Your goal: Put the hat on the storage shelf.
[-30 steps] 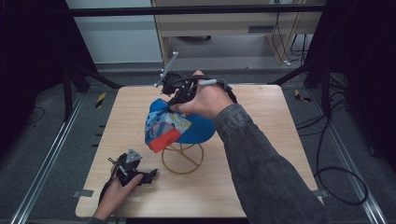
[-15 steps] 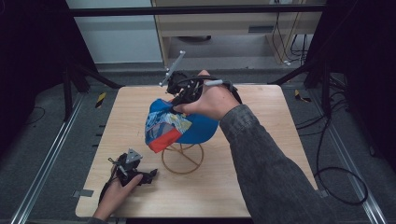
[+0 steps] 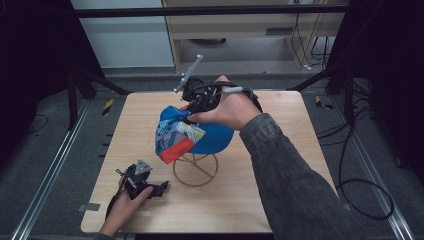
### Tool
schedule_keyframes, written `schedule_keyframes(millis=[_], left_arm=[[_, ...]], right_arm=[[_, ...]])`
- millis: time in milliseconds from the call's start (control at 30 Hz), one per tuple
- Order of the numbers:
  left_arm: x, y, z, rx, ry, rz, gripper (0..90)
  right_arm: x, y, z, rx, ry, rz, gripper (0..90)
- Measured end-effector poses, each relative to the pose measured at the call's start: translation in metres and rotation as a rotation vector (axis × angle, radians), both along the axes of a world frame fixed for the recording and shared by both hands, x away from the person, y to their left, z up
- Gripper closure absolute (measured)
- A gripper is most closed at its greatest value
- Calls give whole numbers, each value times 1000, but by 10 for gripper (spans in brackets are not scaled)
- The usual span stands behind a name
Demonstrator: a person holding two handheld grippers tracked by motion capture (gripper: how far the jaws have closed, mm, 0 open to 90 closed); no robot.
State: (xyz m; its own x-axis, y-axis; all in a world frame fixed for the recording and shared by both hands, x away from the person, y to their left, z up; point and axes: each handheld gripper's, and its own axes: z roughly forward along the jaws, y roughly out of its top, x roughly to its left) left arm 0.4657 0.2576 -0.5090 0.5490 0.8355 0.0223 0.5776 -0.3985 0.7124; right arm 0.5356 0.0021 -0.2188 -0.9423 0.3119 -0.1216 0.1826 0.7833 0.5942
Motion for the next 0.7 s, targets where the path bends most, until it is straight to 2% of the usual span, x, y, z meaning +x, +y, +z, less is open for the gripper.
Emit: schedule_keyframes(millis=[433,700], left_arm=[[0,-1,0,-1,1,2,0],[0,-1,0,-2,0,2,0]], right_arm=[[-5,-13,0,33,-27,-38,344],[-15,-21,-1,66,-57,-74,174]])
